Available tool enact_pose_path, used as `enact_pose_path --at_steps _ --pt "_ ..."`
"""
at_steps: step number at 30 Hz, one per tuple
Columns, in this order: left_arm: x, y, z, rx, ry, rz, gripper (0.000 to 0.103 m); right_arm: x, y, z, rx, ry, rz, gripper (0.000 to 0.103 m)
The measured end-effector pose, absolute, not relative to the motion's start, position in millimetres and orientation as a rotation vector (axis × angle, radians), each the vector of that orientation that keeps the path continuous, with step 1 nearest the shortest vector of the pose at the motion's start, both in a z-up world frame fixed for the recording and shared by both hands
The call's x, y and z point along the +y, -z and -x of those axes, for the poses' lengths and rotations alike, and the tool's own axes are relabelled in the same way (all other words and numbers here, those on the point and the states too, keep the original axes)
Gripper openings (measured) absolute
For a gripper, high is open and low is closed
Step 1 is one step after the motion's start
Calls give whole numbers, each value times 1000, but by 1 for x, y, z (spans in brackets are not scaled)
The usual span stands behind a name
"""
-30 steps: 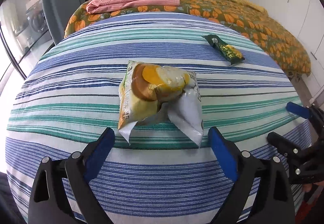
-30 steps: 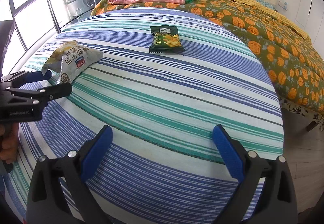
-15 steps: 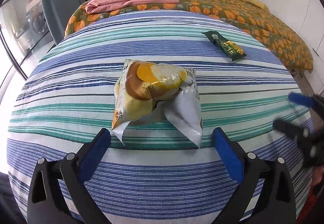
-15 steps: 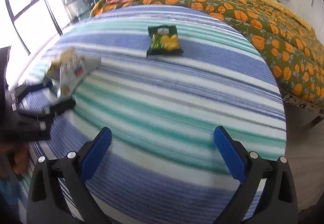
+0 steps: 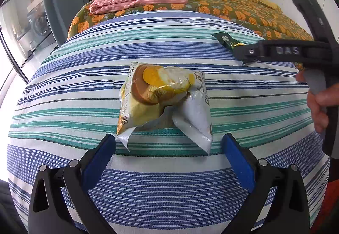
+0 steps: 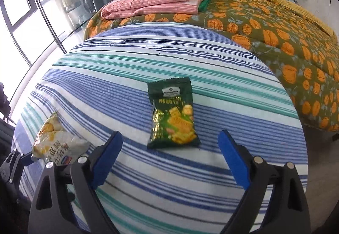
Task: Collect trash
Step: 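Grasp the green cracker packet with the right gripper while the left holds the snack bag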
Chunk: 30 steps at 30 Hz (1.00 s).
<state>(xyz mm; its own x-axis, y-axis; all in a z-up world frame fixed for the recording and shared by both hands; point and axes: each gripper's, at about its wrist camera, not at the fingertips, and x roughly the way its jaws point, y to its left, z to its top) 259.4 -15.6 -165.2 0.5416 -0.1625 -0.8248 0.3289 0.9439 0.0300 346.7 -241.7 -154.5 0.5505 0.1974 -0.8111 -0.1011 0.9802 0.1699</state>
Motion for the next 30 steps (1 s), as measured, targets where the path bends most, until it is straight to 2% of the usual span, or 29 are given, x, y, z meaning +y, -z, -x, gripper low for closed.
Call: enact_pose_path --at_steps 2,4,6,12,20,23,24,25,30 --pt "-16 165 -259 956 294 -190 99 -239 158 -353 980 -166 -109 80" --pt "-15 165 -259 956 294 -190 99 -239 162 -357 995 -162 -118 59" --pt "-15 165 -259 956 294 -190 98 -239 164 -356 993 -150 -115 52" --pt "-16 165 -259 956 293 -189 99 -242 162 -333 1007 -199 -105 51" --pt "-15 164 -259 956 298 -183 99 -245 162 -259 1057 -252 -9 51" --pt "-11 163 -260 953 346 -165 99 -248 161 -248 1060 -248 -14 57" --pt "-8 161 -261 954 373 -146 99 -250 161 -248 1063 -252 -30 66" --pt "-5 160 -264 958 390 -125 99 -252 159 -248 1061 -248 -43 69" --pt "-5 154 -280 979 407 -77 99 -254 153 -256 1096 -270 -67 72"
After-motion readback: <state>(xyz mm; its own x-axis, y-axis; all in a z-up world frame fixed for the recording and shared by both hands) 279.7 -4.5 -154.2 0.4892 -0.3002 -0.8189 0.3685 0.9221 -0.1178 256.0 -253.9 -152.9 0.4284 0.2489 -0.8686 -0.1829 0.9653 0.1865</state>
